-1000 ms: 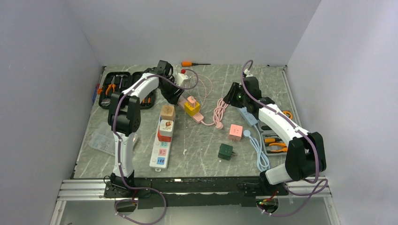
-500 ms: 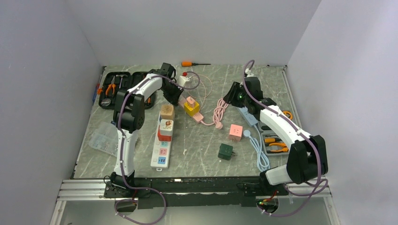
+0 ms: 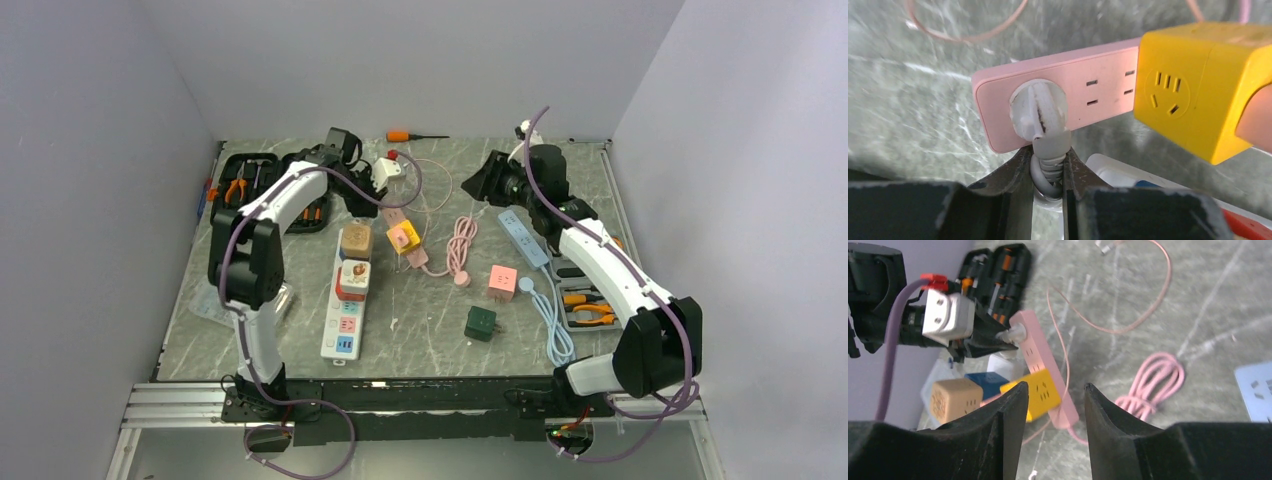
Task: Pull the plug off the socket
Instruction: Pick up the socket from the center of the board.
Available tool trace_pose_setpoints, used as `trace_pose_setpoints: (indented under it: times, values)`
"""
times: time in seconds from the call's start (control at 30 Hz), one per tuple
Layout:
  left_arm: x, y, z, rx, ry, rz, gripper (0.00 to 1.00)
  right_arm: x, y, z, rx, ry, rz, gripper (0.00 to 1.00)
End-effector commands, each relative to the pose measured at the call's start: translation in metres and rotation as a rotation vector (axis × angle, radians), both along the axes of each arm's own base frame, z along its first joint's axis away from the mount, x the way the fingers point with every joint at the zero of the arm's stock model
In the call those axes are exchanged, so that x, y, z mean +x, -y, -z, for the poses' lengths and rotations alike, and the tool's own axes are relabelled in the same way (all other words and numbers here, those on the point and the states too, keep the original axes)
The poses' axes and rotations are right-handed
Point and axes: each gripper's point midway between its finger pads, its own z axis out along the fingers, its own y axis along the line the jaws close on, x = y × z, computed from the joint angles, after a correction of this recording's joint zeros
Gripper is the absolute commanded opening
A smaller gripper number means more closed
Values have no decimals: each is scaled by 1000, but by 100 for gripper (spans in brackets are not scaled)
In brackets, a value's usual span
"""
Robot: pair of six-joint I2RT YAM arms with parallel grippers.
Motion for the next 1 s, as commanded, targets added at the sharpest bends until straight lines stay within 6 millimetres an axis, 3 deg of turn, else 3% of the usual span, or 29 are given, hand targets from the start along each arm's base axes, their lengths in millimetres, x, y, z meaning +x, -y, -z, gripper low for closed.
trace_pose_setpoints:
  times: [0.0, 0.2, 0.33, 0.57, 0.7, 0.97]
  values:
    - [-24, 45, -111, -178, 251, 255, 0, 8, -27, -68, 86, 192, -144, 48]
    - [-42, 60, -137, -203, 275, 308, 0, -1, -37, -96, 135, 282, -218, 50]
    - [-49, 64, -147, -233, 288, 303, 0, -12, -49, -95, 114, 301, -275, 53]
    - [-61, 64, -147, -270, 301, 298, 0, -32, -88, -45, 142, 202, -409, 67]
    - [-70, 65, -155, -297, 285, 312, 0, -36, -114, -19, 105, 167, -441, 69]
    - [-90, 66, -179, -345, 282, 363, 0, -28, -130, 4, 86, 156, -482, 70]
